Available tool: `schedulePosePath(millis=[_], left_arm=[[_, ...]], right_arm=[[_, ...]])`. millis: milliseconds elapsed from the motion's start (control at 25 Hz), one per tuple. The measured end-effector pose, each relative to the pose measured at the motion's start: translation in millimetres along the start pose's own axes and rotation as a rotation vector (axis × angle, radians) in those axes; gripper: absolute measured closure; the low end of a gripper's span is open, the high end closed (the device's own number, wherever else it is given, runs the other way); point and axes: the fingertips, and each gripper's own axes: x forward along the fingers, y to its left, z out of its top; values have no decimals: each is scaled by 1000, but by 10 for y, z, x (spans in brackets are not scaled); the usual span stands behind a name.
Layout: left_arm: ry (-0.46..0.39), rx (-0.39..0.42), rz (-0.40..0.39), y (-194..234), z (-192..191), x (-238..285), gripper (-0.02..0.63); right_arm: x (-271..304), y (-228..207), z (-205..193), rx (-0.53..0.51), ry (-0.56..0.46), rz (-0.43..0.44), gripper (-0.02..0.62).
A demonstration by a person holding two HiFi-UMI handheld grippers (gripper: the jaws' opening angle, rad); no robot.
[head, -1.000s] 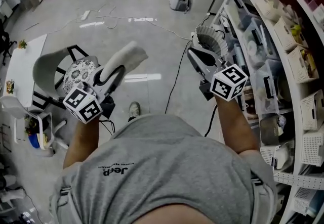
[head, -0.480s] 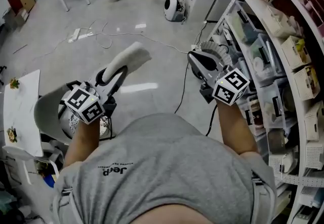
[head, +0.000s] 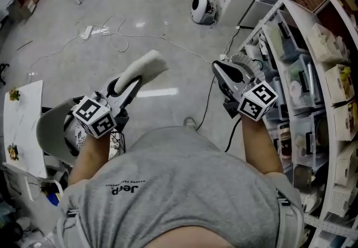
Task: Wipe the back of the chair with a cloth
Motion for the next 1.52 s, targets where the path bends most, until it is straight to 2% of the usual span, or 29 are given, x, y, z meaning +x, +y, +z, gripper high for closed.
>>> schedulePosePath(millis=[200, 440, 600, 720, 880, 1040, 1240, 1520], left_arm=[[-8, 8, 111, 299, 40, 616, 448], [-12, -32, 275, 564, 29, 1305, 448], [-12, -85, 370, 773, -75, 1483, 448], [-9, -109, 460, 941, -186, 1322, 448], [-72, -166, 642, 1205, -315, 686, 448], [-140, -227, 801, 1525, -443, -281, 448], [-223, -315, 1031, 1907, -792, -1993, 448], [-301, -508, 1401, 2232, -1637, -4506, 448]], right_arm=[[311, -851, 10, 12, -17, 111, 591], [816, -1713, 118, -1, 29, 273, 591], [1306, -1962, 106, 6, 68, 369, 591], [1744, -1881, 39, 2, 100, 451, 591], [2479, -1376, -89, -26, 163, 613, 591], [3237, -540, -213, -68, 216, 728, 591], [4196, 940, -600, -119, 294, 858, 591], [5545, 3080, -1364, -176, 412, 1024, 591]])
